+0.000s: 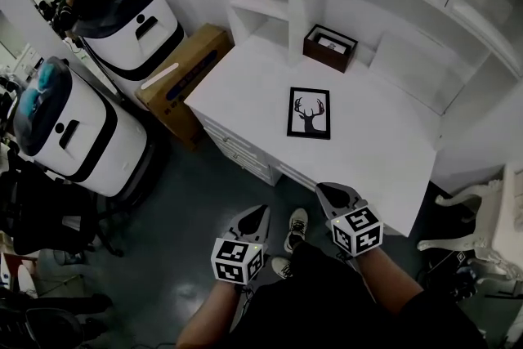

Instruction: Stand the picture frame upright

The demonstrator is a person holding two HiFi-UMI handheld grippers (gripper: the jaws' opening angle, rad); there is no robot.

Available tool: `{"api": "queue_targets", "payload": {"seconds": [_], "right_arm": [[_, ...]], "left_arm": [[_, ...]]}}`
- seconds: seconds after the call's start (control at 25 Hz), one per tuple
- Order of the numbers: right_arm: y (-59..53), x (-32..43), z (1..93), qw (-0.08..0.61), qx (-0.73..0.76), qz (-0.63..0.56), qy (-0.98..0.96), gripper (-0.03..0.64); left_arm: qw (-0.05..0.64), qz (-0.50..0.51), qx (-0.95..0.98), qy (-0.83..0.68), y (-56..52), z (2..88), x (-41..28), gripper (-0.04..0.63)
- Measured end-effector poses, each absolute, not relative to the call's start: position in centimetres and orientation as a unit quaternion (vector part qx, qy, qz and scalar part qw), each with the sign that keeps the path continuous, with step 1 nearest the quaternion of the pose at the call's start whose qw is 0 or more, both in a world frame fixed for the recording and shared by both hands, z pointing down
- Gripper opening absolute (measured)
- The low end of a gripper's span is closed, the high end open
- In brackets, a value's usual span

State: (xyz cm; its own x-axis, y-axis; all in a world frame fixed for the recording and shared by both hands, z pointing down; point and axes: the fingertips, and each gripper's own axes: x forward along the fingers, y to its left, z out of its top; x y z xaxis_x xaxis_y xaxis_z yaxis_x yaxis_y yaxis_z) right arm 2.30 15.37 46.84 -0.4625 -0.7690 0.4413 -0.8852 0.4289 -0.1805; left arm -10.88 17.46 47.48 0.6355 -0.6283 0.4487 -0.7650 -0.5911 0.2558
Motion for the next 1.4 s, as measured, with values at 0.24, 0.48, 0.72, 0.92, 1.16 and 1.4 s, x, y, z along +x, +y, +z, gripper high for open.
{"api": "queue_targets", "payload": {"seconds": [0.24,0.48,0.72,0.92,1.16,1.4], "right_arm": [[11.7,1.8,47.1,0.143,0.49,0.201,-0.836,0.003],[8.3,3.8,48.5,0.147,0.508,0.219,-0.82,0.003],[5.3,6.4,50.4,0.15,0.531,0.244,-0.797,0.003],[2.7,8.5,52.2,0.166,0.546,0.255,-0.781,0.003],[-0.6,10.7,53.9,0.179,0.557,0.268,-0.765,0.003],[-2.6,11.8,55.0,0.169,0.566,0.288,-0.754,0.003]], "left_arm": [[0.218,0.163,0.875,-0.401,13.6,47.6,-11.0,0.006],[0.224,0.174,0.881,-0.379,9.7,48.5,-9.3,0.006],[0.235,0.19,0.885,-0.354,5.9,50.1,-7.4,0.006],[0.242,0.199,0.886,-0.341,2.6,51.0,-5.7,0.006],[0.241,0.202,0.885,-0.343,-1.2,51.3,-4.7,0.006],[0.246,0.21,0.885,-0.335,-3.2,51.5,-3.5,0.006]]}}
